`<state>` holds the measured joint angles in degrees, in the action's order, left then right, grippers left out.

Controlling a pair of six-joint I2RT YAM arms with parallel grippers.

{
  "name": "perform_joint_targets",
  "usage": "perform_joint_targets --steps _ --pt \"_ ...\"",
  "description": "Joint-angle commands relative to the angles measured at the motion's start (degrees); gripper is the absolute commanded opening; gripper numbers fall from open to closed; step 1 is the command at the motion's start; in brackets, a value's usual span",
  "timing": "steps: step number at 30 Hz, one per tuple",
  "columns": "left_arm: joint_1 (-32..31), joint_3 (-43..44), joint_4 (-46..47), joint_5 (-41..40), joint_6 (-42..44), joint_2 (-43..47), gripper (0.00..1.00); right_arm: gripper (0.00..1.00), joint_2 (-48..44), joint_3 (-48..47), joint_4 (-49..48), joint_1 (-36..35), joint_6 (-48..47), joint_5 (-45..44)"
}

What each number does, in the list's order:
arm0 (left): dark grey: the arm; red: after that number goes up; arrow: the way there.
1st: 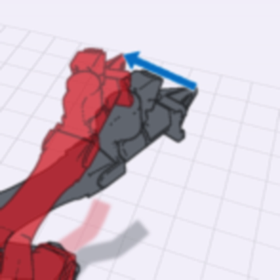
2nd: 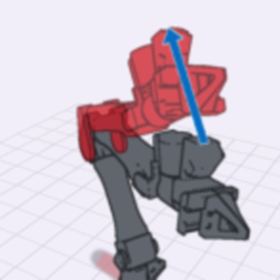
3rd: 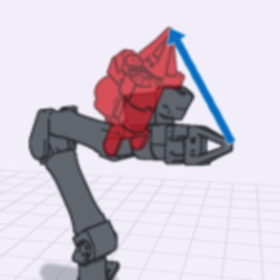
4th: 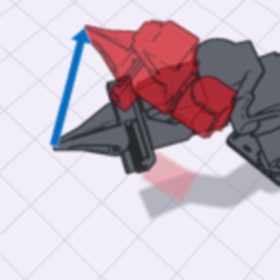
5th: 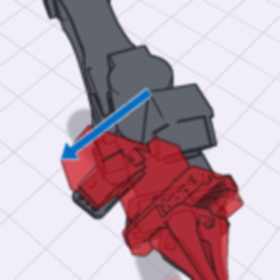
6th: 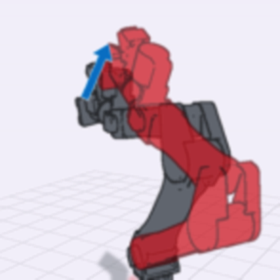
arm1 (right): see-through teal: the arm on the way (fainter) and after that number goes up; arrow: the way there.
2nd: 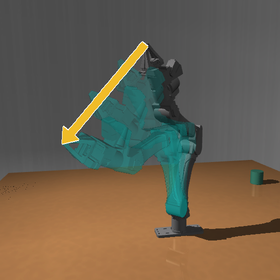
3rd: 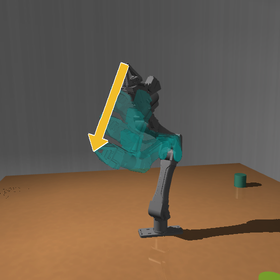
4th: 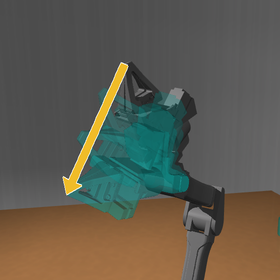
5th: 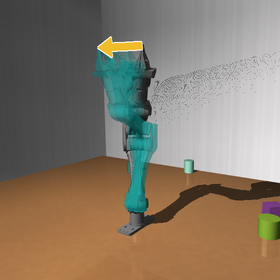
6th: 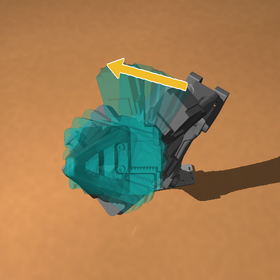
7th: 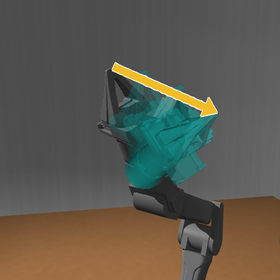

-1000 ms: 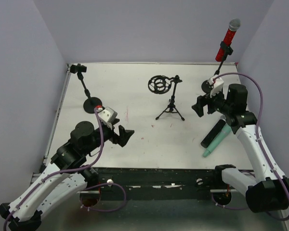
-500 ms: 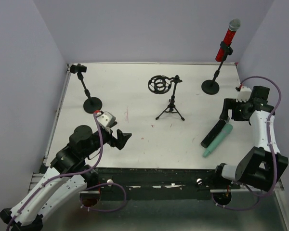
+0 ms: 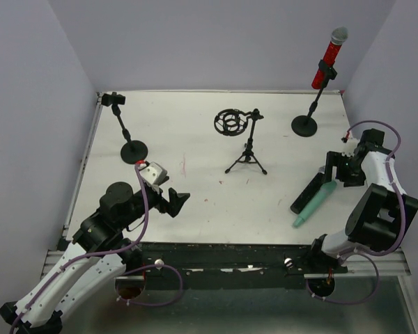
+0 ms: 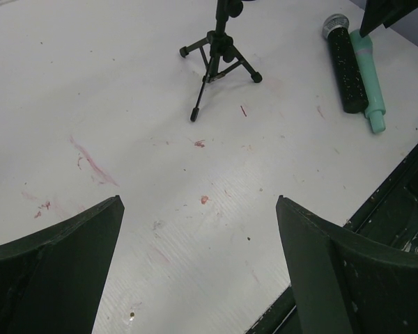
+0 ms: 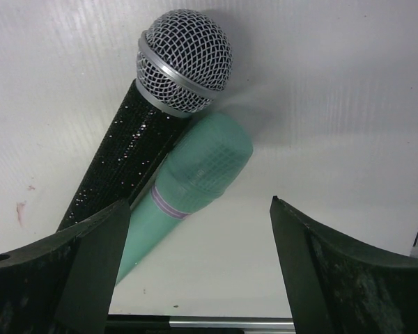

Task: Attach the microphones to the stand

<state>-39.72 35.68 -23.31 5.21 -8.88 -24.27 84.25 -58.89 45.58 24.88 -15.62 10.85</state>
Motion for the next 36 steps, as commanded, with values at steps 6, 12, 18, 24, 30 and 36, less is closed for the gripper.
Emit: perform_joint_targets --steps 6,12,18,24,30,36 --pt "0.35 -0.44 -0.16 0.85 0.97 0.28 0.98 0.89 4.43 1.68 -1.99 1.31 0.50 -2.68" --pt "0.35 -0.53 -0.07 0.85 1.06 0.01 0.98 0.87 6.89 1.76 -1.90 1.31 0.15 0.22" --pt "0.52 -0.61 -0.07 0.85 1.06 -0.07 0.98 0.86 8.12 1.59 -1.90 1.31 0.41 2.94" --pt "0.53 -0.53 -0.16 0.76 1.15 -0.34 0.99 0.82 9.62 1.06 -1.81 1.31 0.15 4.70" --pt "0.70 -0.61 -0.16 0.68 1.15 -0.69 0.99 0.82 10.94 0.45 -2.08 1.13 0.24 6.02" --pt "0.97 -0.61 -0.16 0.41 1.24 -1.13 0.98 0.81 12.61 0.62 -3.31 -0.27 0.94 6.99"
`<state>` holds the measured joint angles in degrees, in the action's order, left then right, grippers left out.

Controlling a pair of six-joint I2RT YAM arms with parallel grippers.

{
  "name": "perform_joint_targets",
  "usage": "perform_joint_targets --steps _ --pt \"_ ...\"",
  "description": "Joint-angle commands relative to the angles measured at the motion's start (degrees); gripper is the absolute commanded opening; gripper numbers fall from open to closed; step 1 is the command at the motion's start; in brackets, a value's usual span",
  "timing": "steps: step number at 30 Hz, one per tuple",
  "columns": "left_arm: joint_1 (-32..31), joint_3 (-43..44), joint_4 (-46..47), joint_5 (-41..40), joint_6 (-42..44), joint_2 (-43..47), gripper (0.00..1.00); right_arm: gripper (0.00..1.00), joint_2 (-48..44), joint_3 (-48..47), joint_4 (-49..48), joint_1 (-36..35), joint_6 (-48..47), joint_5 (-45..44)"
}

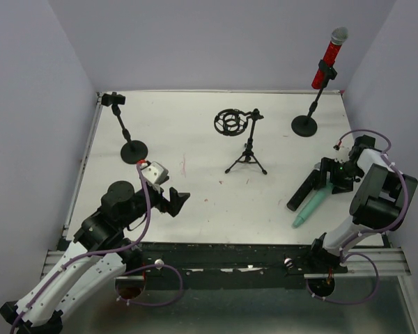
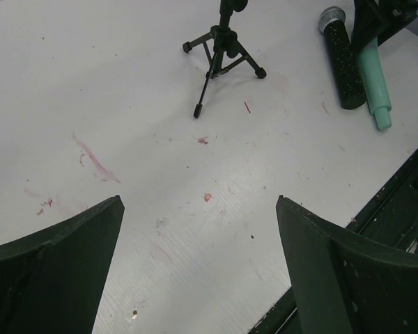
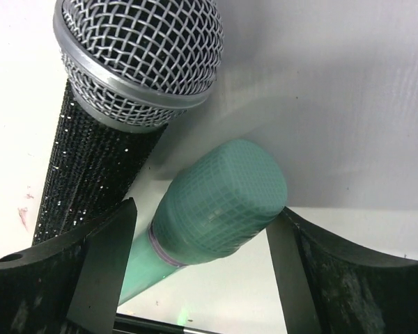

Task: Attach the microphones to the stand

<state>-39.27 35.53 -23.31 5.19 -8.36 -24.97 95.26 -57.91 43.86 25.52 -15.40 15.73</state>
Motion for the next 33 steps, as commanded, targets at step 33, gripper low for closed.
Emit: perform_joint_targets --steps 33 --pt "1.74 -0.02 -0.86 -0.53 0.80 -3.42 0.98 0.73 4.49 -7.83 -3.25 -7.32 -1.74 0.53"
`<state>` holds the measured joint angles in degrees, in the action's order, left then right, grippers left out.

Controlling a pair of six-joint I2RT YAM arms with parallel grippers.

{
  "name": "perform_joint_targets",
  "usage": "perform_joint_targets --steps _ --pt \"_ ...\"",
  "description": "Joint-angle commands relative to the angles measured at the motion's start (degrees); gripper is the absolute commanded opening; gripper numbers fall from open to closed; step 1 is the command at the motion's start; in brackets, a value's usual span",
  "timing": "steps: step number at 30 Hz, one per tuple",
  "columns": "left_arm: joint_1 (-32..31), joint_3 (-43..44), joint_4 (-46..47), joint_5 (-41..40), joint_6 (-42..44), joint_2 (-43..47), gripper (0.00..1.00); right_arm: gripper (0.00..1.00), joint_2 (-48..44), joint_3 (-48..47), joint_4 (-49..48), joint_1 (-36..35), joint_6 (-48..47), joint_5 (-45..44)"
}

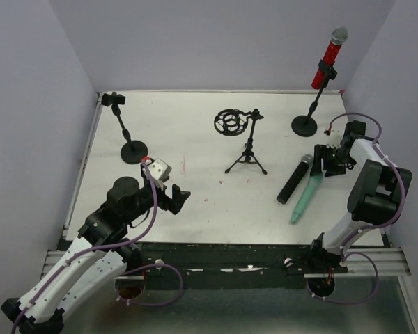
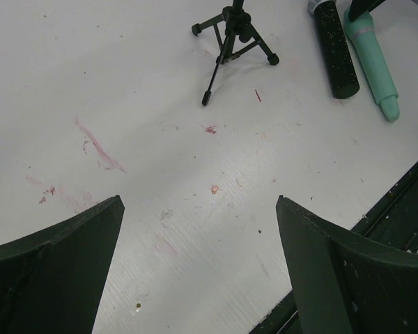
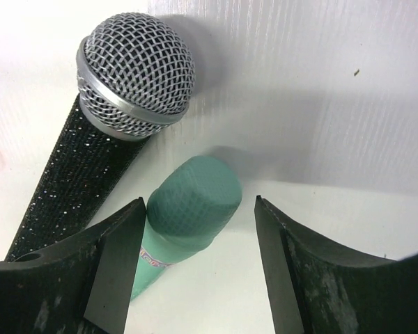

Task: Attach the microphones to the stand

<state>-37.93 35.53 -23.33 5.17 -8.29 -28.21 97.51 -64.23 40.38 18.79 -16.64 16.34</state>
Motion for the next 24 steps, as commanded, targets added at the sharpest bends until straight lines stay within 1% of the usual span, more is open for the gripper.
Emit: perform_joint_targets --steps 1,7,14,17,20,24 --pt "0.49 -0.11 -0.92 -0.60 0.74 -0.18 0.98 0.73 2.50 -1.43 0.14 -0.59 -0.23 -0.17" --pt "0.67 0.07 -0.93 -0.69 0.74 -0.36 0.98 0.76 3.38 0.85 -0.39 -1.03 1.09 -0.08" --pt "0.75 0.07 -0.92 -0.51 0.74 -0.53 0.98 0.76 3.47 3.67 -2.23 -1.21 2.32 -0.61" --pt "0.75 -0.02 -1.01 -0.42 0.74 -0.53 0.98 0.77 3.03 3.41 -2.32 -1.21 2.49 -0.87" --pt "0.75 0.07 -1.10 -0.51 0.65 -0.36 0.98 0.81 1.46 2.71 -2.15 -1.21 2.41 -1.57" --pt "0.75 0.16 -1.19 -0.77 0.56 -0.45 0.98 0.81 1.01 2.44 -1.36 -1.21 2.40 -0.35"
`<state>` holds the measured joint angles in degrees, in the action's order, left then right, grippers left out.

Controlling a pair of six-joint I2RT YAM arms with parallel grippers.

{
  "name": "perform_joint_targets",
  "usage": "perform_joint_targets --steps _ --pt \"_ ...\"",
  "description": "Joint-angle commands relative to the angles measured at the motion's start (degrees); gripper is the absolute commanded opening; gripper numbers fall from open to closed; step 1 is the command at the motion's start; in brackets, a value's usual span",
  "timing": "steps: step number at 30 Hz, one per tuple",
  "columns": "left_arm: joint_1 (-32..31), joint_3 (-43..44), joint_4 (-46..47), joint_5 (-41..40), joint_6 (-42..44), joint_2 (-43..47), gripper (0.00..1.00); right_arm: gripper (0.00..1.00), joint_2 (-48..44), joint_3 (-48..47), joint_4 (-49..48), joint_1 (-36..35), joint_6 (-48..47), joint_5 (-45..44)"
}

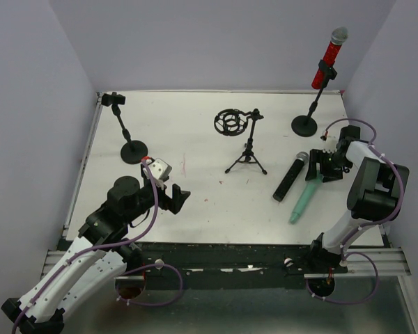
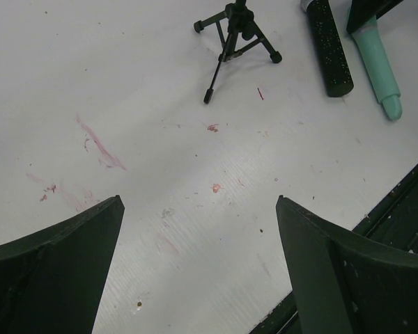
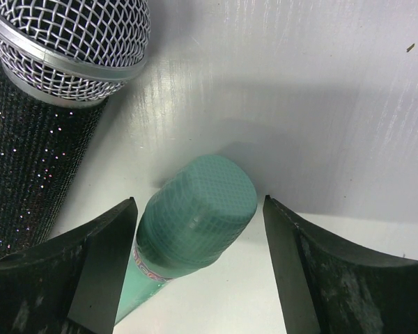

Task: Attach the microphones to the stand

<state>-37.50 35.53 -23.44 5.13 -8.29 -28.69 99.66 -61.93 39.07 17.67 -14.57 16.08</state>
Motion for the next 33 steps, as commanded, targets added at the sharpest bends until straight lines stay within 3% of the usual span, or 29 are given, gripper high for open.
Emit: perform_joint_targets --steps 1,19,25,30,33 --pt "0.23 0.24 -1.08 -0.73 0.65 0.03 0.98 0.81 -0.61 0.32 -0.05 -0.09 0.42 0.18" --pt "0.32 0.24 -1.17 -1.08 0.56 0.74 0.98 0.76 0.28 3.66 -4.26 -0.09 3.58 3.61" --pt "0.23 0.33 -0.99 -1.08 0.56 1.44 0.98 0.61 -0.43 3.84 -4.97 -0.09 3.93 4.40" --pt "0.32 0.33 -0.38 0.32 0.56 2.67 0.99 0.39 -3.58 3.57 -4.88 -0.09 3.67 4.58" --pt "0.32 -0.19 1.02 2.77 -0.05 4.34 0.98 0.32 -7.10 3.31 -4.88 -0.01 2.97 3.97"
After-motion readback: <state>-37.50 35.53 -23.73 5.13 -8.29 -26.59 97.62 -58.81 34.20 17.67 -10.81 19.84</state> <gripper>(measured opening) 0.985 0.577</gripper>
